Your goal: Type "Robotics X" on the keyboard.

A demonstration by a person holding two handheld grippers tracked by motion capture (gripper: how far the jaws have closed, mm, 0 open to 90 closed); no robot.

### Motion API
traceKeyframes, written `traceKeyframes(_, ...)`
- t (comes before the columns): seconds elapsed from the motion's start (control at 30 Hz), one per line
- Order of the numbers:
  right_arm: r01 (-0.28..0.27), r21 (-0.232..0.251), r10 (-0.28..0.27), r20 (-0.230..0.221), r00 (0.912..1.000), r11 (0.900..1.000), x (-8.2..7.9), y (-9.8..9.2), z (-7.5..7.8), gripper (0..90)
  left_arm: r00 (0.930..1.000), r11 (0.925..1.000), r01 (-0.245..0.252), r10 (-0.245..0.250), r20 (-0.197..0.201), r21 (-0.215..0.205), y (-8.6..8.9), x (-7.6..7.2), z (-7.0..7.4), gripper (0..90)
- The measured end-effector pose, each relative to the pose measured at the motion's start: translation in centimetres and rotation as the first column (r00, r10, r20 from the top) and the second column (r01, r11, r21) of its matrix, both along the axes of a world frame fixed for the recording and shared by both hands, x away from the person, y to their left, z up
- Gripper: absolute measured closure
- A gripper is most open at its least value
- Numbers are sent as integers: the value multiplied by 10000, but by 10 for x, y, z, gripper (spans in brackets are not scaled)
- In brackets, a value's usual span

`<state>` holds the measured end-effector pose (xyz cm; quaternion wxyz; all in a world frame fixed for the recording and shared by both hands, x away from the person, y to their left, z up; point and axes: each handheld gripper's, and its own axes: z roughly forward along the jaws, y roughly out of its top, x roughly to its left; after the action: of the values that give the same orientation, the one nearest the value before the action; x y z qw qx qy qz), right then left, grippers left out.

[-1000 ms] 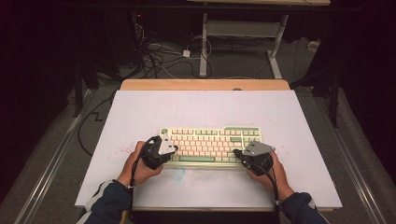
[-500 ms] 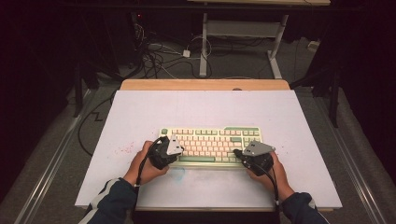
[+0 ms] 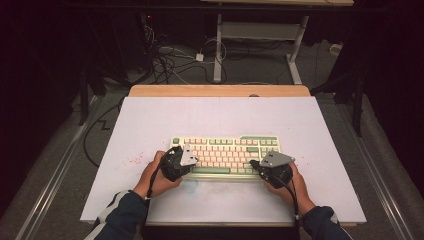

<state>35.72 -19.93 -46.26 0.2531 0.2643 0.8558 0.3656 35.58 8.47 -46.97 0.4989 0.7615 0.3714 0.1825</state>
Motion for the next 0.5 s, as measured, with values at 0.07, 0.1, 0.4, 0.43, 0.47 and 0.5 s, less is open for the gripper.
traceKeyframes(0.07,-7,-15,7,4,10000,10000,0,0,0,900,10000,10000,-26,26,53,17,0,0,0,861)
traceKeyframes(0.1,-10,-11,10,4,10000,10000,0,0,0,900,10000,10000,-18,18,67,14,0,0,0,859)
traceKeyframes(0.4,4,8,-4,-5,10000,10000,0,0,0,900,9999,10000,-36,36,112,-19,0,0,0,859)
traceKeyframes(0.43,18,19,-18,-5,10000,10000,0,0,0,900,9999,10000,-20,19,109,10,0,0,0,859)
traceKeyframes(0.47,21,16,-21,-6,10000,10000,0,0,0,900,9999,10000,-7,7,113,20,0,0,0,859)
traceKeyframes(0.5,7,3,-7,0,10000,10000,0,0,0,900,9999,10000,-9,9,102,16,0,0,0,857)
